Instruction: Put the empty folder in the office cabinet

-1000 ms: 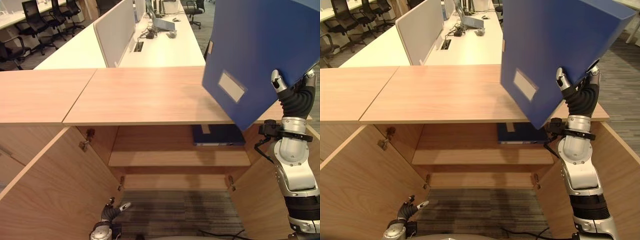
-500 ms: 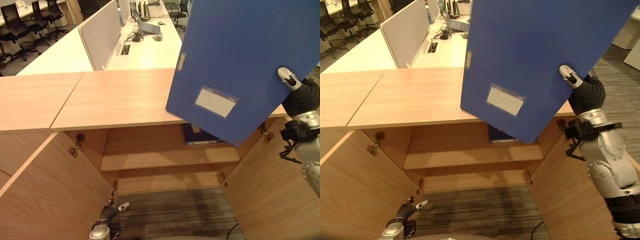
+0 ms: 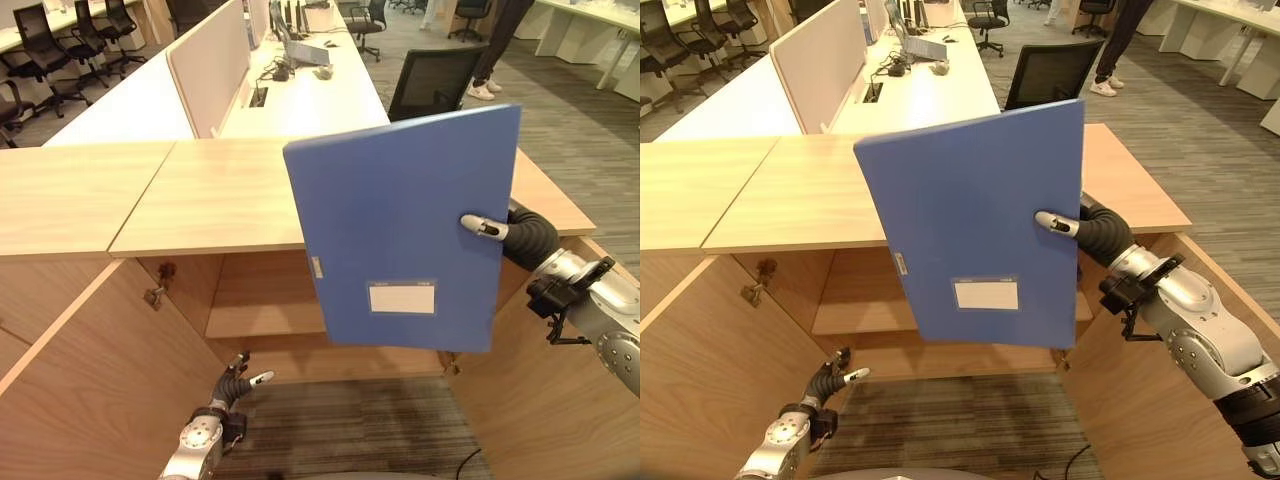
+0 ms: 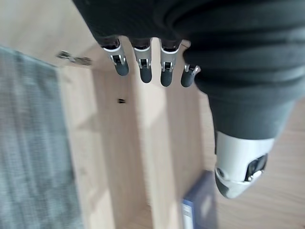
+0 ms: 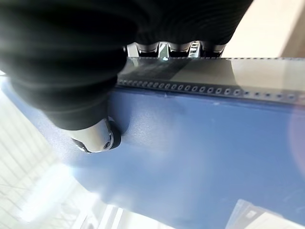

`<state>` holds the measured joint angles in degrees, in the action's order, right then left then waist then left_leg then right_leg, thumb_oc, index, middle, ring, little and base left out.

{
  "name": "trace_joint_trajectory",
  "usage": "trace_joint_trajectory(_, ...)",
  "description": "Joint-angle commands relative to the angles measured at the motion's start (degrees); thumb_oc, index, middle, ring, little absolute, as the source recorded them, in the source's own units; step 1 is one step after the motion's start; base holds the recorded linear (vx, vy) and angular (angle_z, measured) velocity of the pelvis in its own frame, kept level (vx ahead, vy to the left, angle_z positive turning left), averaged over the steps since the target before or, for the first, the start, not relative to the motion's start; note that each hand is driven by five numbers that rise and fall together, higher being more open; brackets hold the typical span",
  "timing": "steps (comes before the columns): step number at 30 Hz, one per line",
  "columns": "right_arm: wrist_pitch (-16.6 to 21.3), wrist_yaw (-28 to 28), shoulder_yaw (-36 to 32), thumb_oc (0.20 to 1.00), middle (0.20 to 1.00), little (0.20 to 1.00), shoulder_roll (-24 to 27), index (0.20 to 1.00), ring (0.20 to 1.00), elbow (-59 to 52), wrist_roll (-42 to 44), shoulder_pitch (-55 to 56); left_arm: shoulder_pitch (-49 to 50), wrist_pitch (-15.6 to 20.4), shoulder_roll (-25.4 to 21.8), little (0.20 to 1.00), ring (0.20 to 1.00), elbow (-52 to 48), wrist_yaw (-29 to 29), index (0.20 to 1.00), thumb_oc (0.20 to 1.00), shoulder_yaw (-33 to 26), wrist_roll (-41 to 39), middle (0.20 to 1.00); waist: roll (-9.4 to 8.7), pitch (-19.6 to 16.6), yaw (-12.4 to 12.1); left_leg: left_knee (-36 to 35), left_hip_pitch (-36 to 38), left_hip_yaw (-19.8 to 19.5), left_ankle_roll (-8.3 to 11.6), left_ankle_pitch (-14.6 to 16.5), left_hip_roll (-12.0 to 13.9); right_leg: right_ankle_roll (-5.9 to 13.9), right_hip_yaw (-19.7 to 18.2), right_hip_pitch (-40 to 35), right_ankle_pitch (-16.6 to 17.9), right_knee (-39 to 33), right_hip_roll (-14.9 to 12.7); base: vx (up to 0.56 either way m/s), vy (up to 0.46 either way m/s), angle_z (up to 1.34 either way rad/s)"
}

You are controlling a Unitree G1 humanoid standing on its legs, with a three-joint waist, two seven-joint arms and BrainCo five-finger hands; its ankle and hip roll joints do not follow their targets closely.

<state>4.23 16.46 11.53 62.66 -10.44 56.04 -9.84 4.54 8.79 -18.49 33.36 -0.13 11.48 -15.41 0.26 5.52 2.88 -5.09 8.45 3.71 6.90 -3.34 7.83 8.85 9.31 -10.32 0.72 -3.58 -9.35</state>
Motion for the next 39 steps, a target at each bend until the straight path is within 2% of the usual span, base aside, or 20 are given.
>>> trace_joint_trajectory(1,2.5,-0.1,1.2,0.200,0.200,0.200,-1.1,0.200,0.200,1.7,-1.8,-5.1,-3.0,3.0,-6.1,1.000,1.000,-5.2,-2.3,1.000,1.000,0.8,-2.1,1.000,-2.37,-1.3,-2.2,1.5,0.0,-0.7,0.01,4.1,-0.5,1.25,-0.4,4.0,-3.7,7.1,-1.0,-0.01,-0.009,0.04)
trace_joint_trajectory(3,2.3,-0.3,1.5,0.200,0.200,0.200,-1.6,0.200,0.200,2.3,-2.3,-5.0,-2.8,2.7,-7.0,1.000,1.000,-6.9,-3.0,1.000,1.000,0.7,-2.6,1.000,-2.34,-1.2,-2.3,1.5,-0.1,-0.8,0.00,4.0,-0.5,1.25,-0.4,3.9,-3.6,7.0,-1.0,-0.01,-0.007,0.11)
trace_joint_trajectory(7,0.8,0.2,1.5,0.200,0.200,0.200,-4.9,0.200,0.200,5.1,-4.7,-2.7,-1.7,2.0,-14.5,1.000,1.000,-18.5,-9.3,1.000,1.000,0.0,-7.5,1.000,-2.10,-0.8,-3.0,1.4,-0.5,-1.3,-0.01,3.8,-0.4,1.28,0.3,3.6,-3.6,6.7,-0.9,0.00,-0.006,0.05)
trace_joint_trajectory(8,0.8,0.2,1.5,0.200,0.200,0.200,-4.9,0.200,0.200,5.1,-4.7,-2.7,-1.7,2.0,-14.5,1.000,1.000,-18.5,-9.3,1.000,1.000,0.0,-7.5,1.000,-2.11,-0.8,-2.9,1.4,-0.5,-1.3,-0.01,3.8,-0.4,1.29,0.3,3.6,-3.6,6.7,-0.9,0.00,0.000,0.00)
trace_joint_trajectory(9,0.2,0.6,1.3,0.200,0.200,0.200,-5.7,0.200,0.200,5.7,-5.4,-1.4,-2.0,1.7,-17.1,1.000,1.000,-22.1,-11.3,1.000,1.000,0.0,-9.6,1.000,-2.13,-0.7,-3.2,1.4,-0.7,-1.6,0.01,3.7,-0.4,1.29,0.5,3.4,-3.6,6.6,-0.9,0.00,0.000,0.00)
trace_joint_trajectory(14,-0.5,1.8,2.2,0.200,0.200,0.200,-6.5,0.200,0.200,5.7,-6.1,0.4,-2.6,0.6,-22.3,1.000,1.000,-27.8,-15.9,1.000,1.000,1.1,-14.2,1.000,-2.24,-0.7,-3.6,1.4,-0.8,-2.1,0.03,3.6,-0.4,1.26,0.9,3.2,-3.7,6.4,-0.8,0.00,-0.024,0.10)
trace_joint_trajectory(22,-0.9,2.8,3.5,0.200,0.200,0.200,-7.6,0.200,0.200,4.5,-5.9,1.6,-2.4,-1.5,-27.3,1.000,1.000,-33.0,-20.1,1.000,1.000,3.5,-20.0,1.000,-2.19,-0.5,-3.9,1.2,-1.1,-2.4,0.01,3.4,-0.4,1.27,1.2,3.0,-3.4,5.6,-0.6,0.00,-0.002,0.01)
trace_joint_trajectory(29,-0.9,3.0,4.2,0.200,0.200,0.200,-8.6,0.200,0.200,3.1,-4.9,1.5,-3.4,-2.1,-26.6,1.000,1.000,-34.3,-20.0,1.000,1.000,5.5,-21.8,1.000,-2.21,-0.3,-3.8,1.1,-1.2,-2.4,-0.05,3.3,-0.5,1.21,1.2,2.8,-3.3,5.1,-0.4,0.00,0.000,0.00)
trace_joint_trajectory(35,-0.7,2.8,4.0,0.200,0.200,0.200,-11.5,0.200,0.200,0.9,-4.2,0.5,-5.1,-2.6,-22.5,1.000,1.000,-33.2,-18.8,1.000,1.000,7.5,-21.5,1.000,-2.11,-0.1,-3.6,1.0,-1.2,-2.5,-0.21,3.4,-0.6,1.09,1.1,2.9,-3.4,5.0,-0.3,0.00,0.000,0.00)
trace_joint_trajectory(39,-0.8,2.3,4.6,0.200,0.200,0.200,-14.3,0.200,0.200,-0.5,-4.9,-0.8,-6.5,-3.1,-17.2,1.000,1.000,-31.7,-17.1,1.000,1.000,8.9,-21.5,1.000,-2.14,0.0,-3.2,1.0,-1.1,-2.5,-0.43,3.5,-0.7,0.88,0.7,3.1,-3.6,5.4,-0.2,0.00,0.000,0.00)
